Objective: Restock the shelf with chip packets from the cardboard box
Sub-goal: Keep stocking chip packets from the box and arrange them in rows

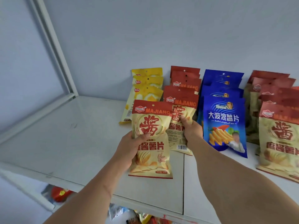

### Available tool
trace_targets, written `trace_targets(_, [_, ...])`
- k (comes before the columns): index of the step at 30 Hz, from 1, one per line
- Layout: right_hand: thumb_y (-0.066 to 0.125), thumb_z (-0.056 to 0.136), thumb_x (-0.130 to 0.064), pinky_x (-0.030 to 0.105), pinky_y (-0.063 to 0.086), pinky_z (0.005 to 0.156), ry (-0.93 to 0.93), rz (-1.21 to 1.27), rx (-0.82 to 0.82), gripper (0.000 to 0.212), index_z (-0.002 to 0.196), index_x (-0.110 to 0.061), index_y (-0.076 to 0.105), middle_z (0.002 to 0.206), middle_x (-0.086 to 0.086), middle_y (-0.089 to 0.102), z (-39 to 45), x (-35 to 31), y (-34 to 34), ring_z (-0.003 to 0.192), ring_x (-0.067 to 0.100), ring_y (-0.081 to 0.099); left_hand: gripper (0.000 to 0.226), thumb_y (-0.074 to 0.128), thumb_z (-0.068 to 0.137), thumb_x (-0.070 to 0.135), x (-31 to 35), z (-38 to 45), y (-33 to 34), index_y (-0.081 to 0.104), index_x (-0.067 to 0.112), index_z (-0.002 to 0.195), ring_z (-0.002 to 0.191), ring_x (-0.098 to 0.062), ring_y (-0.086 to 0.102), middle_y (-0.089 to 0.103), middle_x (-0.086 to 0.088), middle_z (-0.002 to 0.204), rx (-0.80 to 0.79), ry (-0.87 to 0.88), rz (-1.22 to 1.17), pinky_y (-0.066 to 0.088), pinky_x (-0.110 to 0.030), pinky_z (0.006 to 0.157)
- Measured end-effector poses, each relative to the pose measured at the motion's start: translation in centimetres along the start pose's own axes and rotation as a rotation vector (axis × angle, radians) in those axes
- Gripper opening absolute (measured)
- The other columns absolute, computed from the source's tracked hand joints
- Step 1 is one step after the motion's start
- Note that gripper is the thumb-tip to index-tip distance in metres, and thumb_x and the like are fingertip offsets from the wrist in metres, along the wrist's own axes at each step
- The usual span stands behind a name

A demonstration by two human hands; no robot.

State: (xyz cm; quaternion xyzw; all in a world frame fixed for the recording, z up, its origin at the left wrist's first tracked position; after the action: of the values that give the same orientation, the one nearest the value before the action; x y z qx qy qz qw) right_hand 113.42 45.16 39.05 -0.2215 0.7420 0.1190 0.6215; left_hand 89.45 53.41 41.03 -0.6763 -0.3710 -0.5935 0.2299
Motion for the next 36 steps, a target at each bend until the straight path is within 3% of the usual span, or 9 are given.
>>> trace_targets(6, [0.065,0.087,-0.06,0.031,0.049,0.061,-0.057,-0.06,0.152,0.048,0.094,-0.012,0.064,0.083,0.0,0.07,1.6,-0.2,0.7,0.077,0.02,0.068,0.027,0.074,0.089,0.024,-0.7,2.3,-0.6,0.066,0.015,0.114,0.092,-0.03,0.077,0.079,-0.01,0.101,-0.014,-0.031,0.01,0.058,-0.055,0.09])
trace_targets(14, [0.059,0.085,-0.07,0.035,0.053,0.061,-0.058,-0.244,0.156,0.059,0.104,-0.014,0.059,0.085,0.0,0.067,1.1,-1.2,0.7,0.073,0.019,0.066,0.034,0.077,0.086,0.028,-0.7,3.7,-0.3,0.064,0.017,0.116,0.094,-0.027,0.077,0.079,-0.007,0.103,-0.051,0.0,0.021,0.059,-0.051,0.089])
trace_targets(16, [0.048,0.094,-0.066,0.031,0.046,0.056,-0.073,-0.381,0.145,0.055,0.11,-0.014,0.059,0.085,0.002,0.065,0.2,-1.8,0.2,0.07,0.018,0.062,0.035,0.076,0.088,0.031,-0.6,3.9,0.2,0.062,0.021,0.118,0.095,-0.024,0.077,0.079,-0.004,0.105,-0.066,0.021,0.034,0.059,-0.05,0.089])
trace_targets(20, [0.027,0.107,-0.049,0.037,0.046,0.076,-0.184,-0.72,0.156,0.052,0.121,-0.009,0.058,0.106,0.011,0.063,-1.8,-2.9,-1.2,0.097,0.03,0.061,0.035,0.074,0.088,0.04,0.1,5.0,2.0,0.063,0.026,0.118,0.098,-0.019,0.075,0.078,0.001,0.107,-0.095,0.068,0.09,0.059,-0.05,0.091])
trace_targets(24, [0.035,0.105,-0.024,0.029,0.034,0.056,-0.383,-1.078,0.152,0.024,0.115,-0.014,0.055,0.093,0.002,0.051,-4.2,-2.6,-3.0,0.097,0.028,0.061,0.034,0.072,0.089,0.045,0.9,5.9,4.5,0.065,0.027,0.118,0.097,-0.016,0.074,0.078,0.005,0.104,-0.077,0.112,0.171,0.059,-0.045,0.091])
trace_targets(27, [0.036,0.104,-0.027,0.034,0.041,0.061,-0.439,-1.198,0.141,0.023,0.106,-0.015,0.056,0.09,0.0,0.051,-6.4,-1.7,-4.2,0.089,0.023,0.055,0.038,0.07,0.091,0.047,1.4,6.1,6.1,0.064,0.023,0.119,0.088,-0.009,0.07,0.075,0.007,0.102,0.0,0.158,0.231,0.055,-0.026,0.072])
trace_targets(29, [0.032,0.106,-0.035,0.034,0.042,0.067,-0.46,-1.253,0.102,0.032,0.102,-0.016,0.057,0.089,-0.002,0.052,-7.6,-1.0,-4.8,0.093,0.024,0.058,0.037,0.069,0.091,0.048,1.3,6.5,7.0,0.063,0.023,0.117,0.086,-0.005,0.066,0.071,0.009,0.1,0.043,0.182,0.266,0.05,-0.022,0.067])
trace_targets(33, [0.027,0.107,-0.045,0.034,0.038,0.074,-0.535,-1.319,-0.012,0.045,0.103,-0.017,0.062,0.098,0.0,0.061,-9.1,0.2,-5.4,0.099,0.023,0.057,0.054,0.071,0.083,0.058,0.5,6.9,8.0,0.064,0.021,0.12,0.1,-0.019,0.069,0.072,0.004,0.11,0.151,0.211,0.304,0.058,-0.042,0.09])
trace_targets(36, [0.026,0.107,-0.047,0.035,0.038,0.076,-0.577,-1.376,-0.093,0.047,0.108,-0.018,0.064,0.103,0.001,0.065,-9.2,1.3,-5.5,0.1,0.023,0.057,0.066,0.07,0.072,0.07,0.0,7.2,8.5,0.066,0.021,0.116,0.098,-0.02,0.071,0.073,0.003,0.108,0.214,0.243,0.304,0.059,-0.047,0.089])
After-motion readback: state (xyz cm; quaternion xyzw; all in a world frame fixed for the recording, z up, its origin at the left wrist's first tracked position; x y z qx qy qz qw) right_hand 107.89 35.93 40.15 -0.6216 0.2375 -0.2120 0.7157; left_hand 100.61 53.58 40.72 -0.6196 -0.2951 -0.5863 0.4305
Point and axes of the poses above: each hand's wrist, its own z-axis towards the middle knuckle, its own y-axis out of the palm, x = y × z, the point moved 4 cm from there along z, towards the middle knuckle
